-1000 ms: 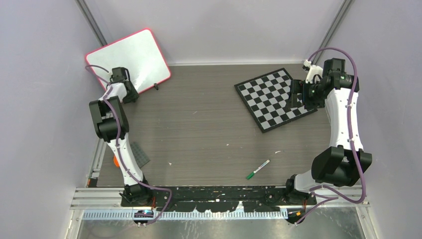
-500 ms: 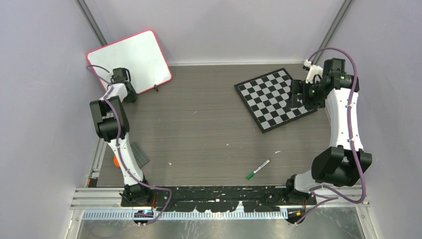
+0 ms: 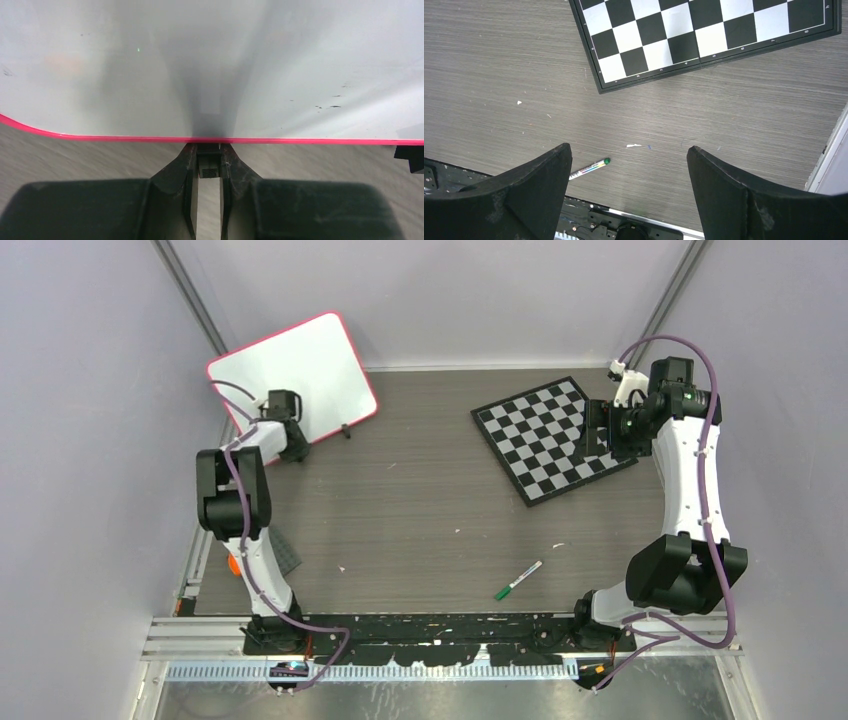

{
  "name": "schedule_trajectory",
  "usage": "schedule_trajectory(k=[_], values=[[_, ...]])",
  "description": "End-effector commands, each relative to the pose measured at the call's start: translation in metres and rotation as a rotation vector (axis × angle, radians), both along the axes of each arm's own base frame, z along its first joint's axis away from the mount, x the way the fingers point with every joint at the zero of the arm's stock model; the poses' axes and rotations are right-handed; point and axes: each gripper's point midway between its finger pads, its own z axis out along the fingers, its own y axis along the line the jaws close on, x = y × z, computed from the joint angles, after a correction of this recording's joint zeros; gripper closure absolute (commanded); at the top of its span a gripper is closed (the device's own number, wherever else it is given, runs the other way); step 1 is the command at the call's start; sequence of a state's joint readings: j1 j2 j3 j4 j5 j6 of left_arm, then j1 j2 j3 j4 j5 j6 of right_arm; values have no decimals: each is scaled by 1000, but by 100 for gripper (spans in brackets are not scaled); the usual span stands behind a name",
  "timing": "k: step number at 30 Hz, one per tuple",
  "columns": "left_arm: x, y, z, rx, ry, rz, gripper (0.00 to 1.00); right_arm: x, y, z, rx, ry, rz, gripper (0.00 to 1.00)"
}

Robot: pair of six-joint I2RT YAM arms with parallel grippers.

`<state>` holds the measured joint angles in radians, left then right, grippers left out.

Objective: Write a sentence on the whiteboard
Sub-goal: Move the whiteboard stand to the center of the board.

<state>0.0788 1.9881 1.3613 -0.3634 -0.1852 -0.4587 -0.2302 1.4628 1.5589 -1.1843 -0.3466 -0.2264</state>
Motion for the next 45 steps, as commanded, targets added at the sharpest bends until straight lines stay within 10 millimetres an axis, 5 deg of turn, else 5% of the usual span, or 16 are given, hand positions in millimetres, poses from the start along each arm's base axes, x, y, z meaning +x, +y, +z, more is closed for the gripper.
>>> schedule_trajectory(k=[1,9,17,22,25,30,38,45], values=[[-35,-64,1,-55,52,-45,100,-2,5,10,16,-47,5,11],[-92,-135,-4,-112,110,-112,100,-9,14,11,54,-92,-10,12],[-134,-174,-28,-135,175,-186,93,-13,20,14,74,-164,-30,12],[-146,-206,-31,-188,168,-293,82,-13,22,14,77,-210,-39,13],[-147,-231,-27,-211,145,-391,61,-11,26,11,86,-213,-35,13],[-145,-259,-19,-227,111,-528,44,-2,38,2,93,-207,-16,15],[-164,-279,30,-283,111,-835,36,38,86,-12,139,-265,64,18],[-196,-285,103,-346,29,-1079,15,87,167,-35,181,-293,233,25]])
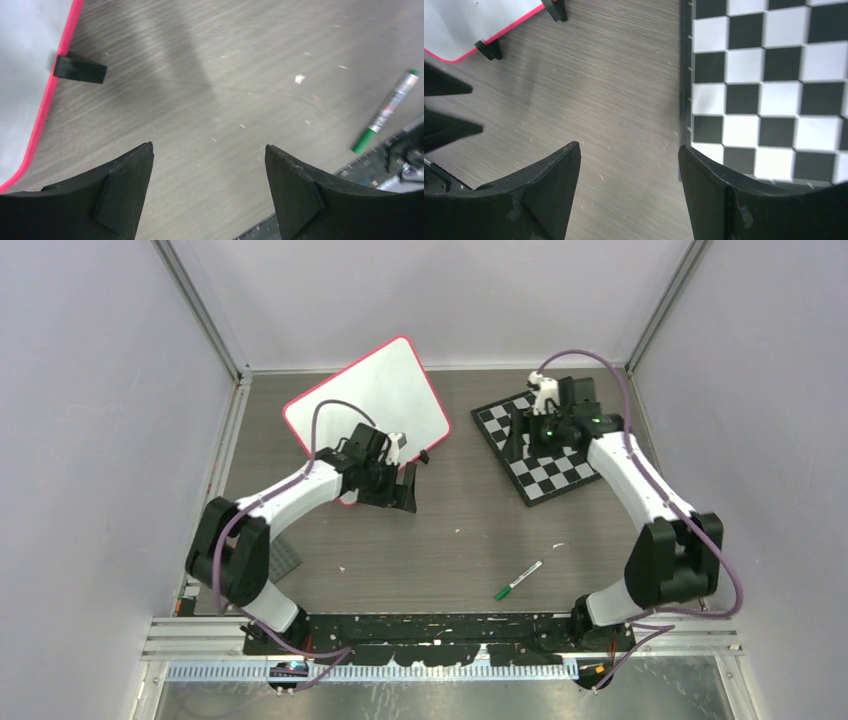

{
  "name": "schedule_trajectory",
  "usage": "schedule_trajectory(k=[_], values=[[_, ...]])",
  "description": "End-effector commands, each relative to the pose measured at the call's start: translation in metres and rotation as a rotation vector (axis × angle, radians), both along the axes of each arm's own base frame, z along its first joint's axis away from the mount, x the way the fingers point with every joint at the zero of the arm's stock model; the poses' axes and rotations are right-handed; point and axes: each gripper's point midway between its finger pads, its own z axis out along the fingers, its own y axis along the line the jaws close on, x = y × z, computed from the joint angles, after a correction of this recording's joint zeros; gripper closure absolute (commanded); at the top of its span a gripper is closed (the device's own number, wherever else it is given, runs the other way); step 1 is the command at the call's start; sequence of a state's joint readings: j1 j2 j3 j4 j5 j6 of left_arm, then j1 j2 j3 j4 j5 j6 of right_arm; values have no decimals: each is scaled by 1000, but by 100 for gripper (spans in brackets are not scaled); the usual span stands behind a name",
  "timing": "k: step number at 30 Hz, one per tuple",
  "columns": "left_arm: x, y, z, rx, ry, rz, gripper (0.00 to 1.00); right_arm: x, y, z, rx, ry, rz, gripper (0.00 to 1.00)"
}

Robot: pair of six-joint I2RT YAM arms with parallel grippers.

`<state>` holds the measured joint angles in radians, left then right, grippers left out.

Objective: Write a sentence on the whiteboard
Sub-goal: Move the whiteboard stand to the center of the board.

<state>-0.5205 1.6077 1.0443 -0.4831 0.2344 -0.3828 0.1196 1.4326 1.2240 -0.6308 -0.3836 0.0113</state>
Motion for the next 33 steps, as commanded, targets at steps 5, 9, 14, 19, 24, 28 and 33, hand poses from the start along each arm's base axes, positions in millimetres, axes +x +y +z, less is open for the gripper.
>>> schedule_trajectory(k=[5,9,14,19,24,28,33], values=[[15,25,145,-102,-326,-163,0,74,97,-8,51,-140,111,32],[49,75,211,-151,-450,-36,0,97,131,-25,28,-173,125,36],[61,121,250,-174,-522,80,0,112,167,-51,-4,-198,166,39],[55,139,257,-152,-547,153,0,112,199,-75,-21,-195,239,45],[50,169,256,-139,-551,266,0,107,219,-93,-53,-205,299,50],[45,179,255,-121,-563,302,0,104,227,-106,-69,-199,321,52],[39,185,253,-107,-568,323,0,108,230,-116,-104,-221,331,56]])
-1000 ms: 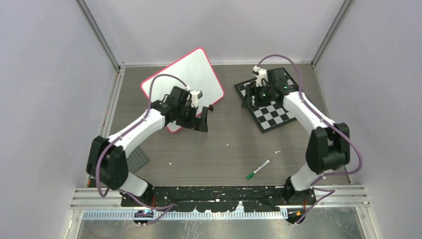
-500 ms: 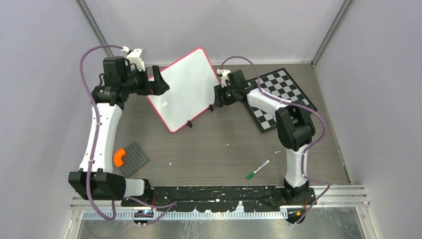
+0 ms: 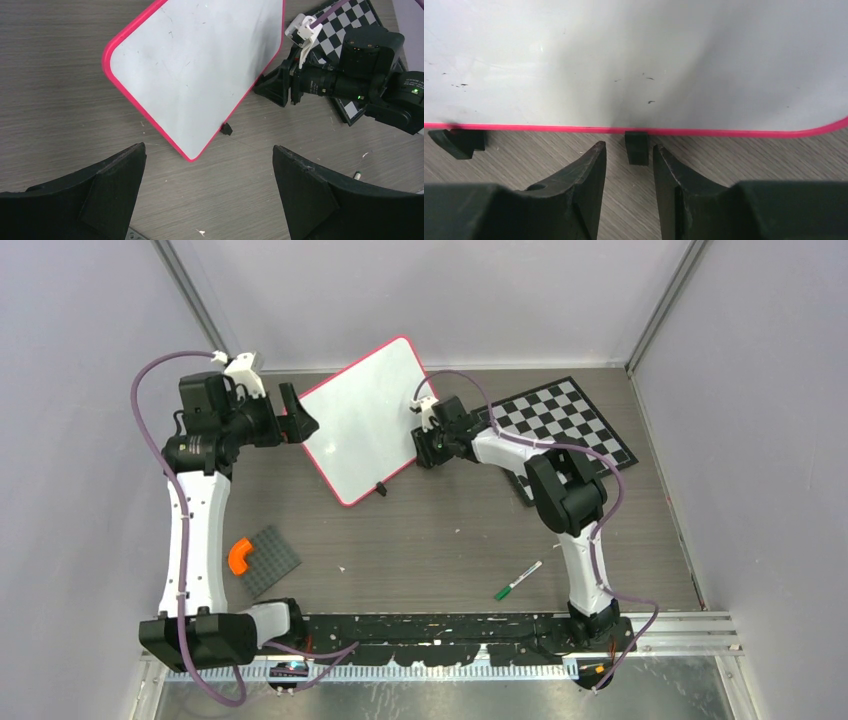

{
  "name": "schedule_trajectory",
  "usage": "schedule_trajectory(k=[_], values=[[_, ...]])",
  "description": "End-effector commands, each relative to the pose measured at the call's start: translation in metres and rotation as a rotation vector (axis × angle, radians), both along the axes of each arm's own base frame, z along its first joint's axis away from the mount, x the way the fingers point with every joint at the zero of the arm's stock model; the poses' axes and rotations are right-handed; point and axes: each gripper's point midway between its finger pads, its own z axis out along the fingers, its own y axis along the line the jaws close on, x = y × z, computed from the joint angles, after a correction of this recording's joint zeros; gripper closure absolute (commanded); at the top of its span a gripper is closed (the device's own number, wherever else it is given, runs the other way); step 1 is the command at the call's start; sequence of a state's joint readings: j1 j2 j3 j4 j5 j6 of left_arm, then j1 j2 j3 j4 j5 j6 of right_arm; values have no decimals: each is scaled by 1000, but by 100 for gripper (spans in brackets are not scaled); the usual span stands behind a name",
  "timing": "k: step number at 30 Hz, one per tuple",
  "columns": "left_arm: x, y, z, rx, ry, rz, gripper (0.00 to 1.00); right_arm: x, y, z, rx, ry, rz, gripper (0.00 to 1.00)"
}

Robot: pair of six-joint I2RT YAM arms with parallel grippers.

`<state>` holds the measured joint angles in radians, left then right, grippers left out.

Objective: Write a sentence on the whiteboard
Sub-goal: Move the whiteboard stand to the center of the board.

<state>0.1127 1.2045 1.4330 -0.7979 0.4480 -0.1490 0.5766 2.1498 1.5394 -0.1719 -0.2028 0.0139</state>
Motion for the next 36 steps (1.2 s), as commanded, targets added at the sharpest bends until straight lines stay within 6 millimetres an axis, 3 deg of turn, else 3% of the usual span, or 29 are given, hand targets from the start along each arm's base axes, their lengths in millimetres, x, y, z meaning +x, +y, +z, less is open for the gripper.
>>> schedule_trajectory(k=[1,4,13,25,32,36], values=[[-10,5,6,7,-24,24,0,25,12,22,16,-125,10,57],[-12,8,4,18,-22,36,0,26,10,13,-8,-126,13,64],[-14,12,0,40,-23,46,0,18,-1,8,-43,-144,-3,99],[-14,11,-9,20,-28,57,0,-11,-50,14,-126,-215,-226,100],[-16,8,-13,10,-19,52,0,-45,-37,12,-117,-176,-178,100],[-16,9,-13,10,-19,52,0,-56,-44,14,-128,-169,-179,100]])
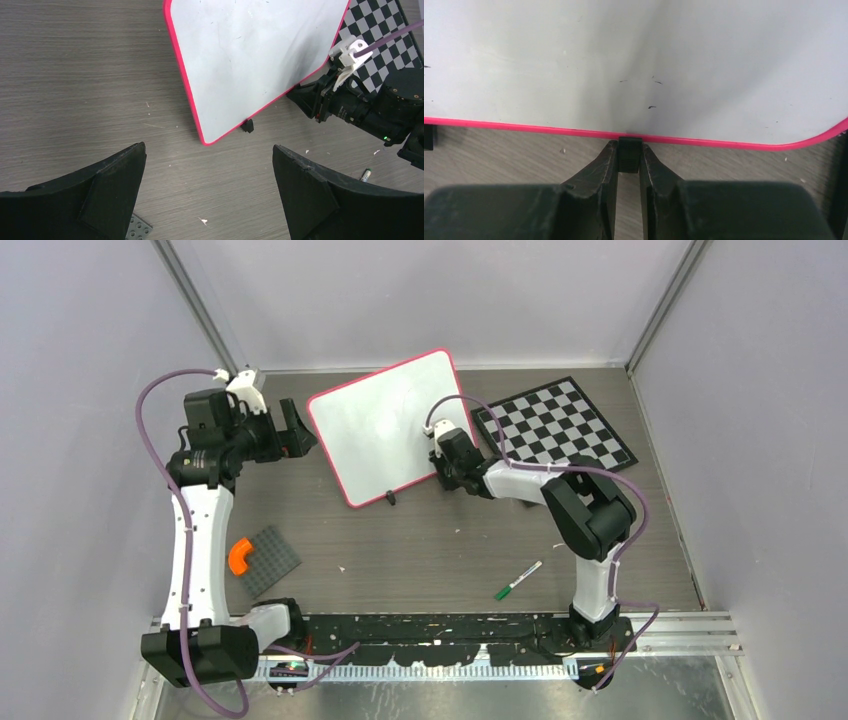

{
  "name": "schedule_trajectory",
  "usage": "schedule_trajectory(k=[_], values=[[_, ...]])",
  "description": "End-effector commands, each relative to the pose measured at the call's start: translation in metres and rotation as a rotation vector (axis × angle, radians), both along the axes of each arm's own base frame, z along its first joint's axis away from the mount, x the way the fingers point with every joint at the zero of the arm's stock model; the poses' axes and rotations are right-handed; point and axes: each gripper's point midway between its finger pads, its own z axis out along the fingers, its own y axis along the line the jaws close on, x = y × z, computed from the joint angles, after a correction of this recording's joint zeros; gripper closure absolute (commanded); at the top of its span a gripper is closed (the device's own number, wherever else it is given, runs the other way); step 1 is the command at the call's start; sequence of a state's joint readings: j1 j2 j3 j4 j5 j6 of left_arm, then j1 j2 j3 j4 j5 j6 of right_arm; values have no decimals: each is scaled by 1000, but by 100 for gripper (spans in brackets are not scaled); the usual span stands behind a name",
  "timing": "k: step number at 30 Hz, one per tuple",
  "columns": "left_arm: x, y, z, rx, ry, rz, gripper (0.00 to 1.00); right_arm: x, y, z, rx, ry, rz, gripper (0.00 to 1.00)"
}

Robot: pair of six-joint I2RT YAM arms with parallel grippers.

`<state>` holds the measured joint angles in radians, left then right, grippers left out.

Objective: Write a sentence on the whiteboard
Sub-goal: Move the whiteboard stand to the center of the board, then open the whiteboard marker at the center of the board.

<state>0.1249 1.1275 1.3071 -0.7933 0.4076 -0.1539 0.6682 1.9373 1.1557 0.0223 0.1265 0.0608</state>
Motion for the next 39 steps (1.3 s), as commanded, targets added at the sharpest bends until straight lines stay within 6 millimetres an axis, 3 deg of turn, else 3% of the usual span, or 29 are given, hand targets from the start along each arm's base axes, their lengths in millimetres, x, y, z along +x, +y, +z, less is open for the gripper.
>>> schedule_trajectory(k=[1,8,13,17,19,23,26,29,34,39], values=[[2,1,15,-1,-68,3,0,-13,-3,23,8,-34,5,100],[3,-1,13,-6,-75,-7,0,-30,-14,14,-7,-4,22,99],[3,-5,9,-22,-46,-25,0,-35,-12,28,21,28,52,57],[4,-11,14,-43,-51,-60,0,-54,-5,65,111,83,182,41],[5,-15,19,-45,-65,-97,0,-69,-9,93,138,97,276,36],[-1,-28,26,-46,-44,-227,0,-116,-40,121,134,236,482,29],[-9,-34,24,-62,-2,-284,0,-146,-79,126,69,329,527,25],[-17,-43,22,-71,-20,-362,0,-168,-111,130,2,294,586,25],[-33,-53,12,-99,-14,-429,0,-225,-154,113,-192,289,874,24],[-45,-59,2,-112,-13,-478,0,-254,-167,85,-235,218,1052,31]])
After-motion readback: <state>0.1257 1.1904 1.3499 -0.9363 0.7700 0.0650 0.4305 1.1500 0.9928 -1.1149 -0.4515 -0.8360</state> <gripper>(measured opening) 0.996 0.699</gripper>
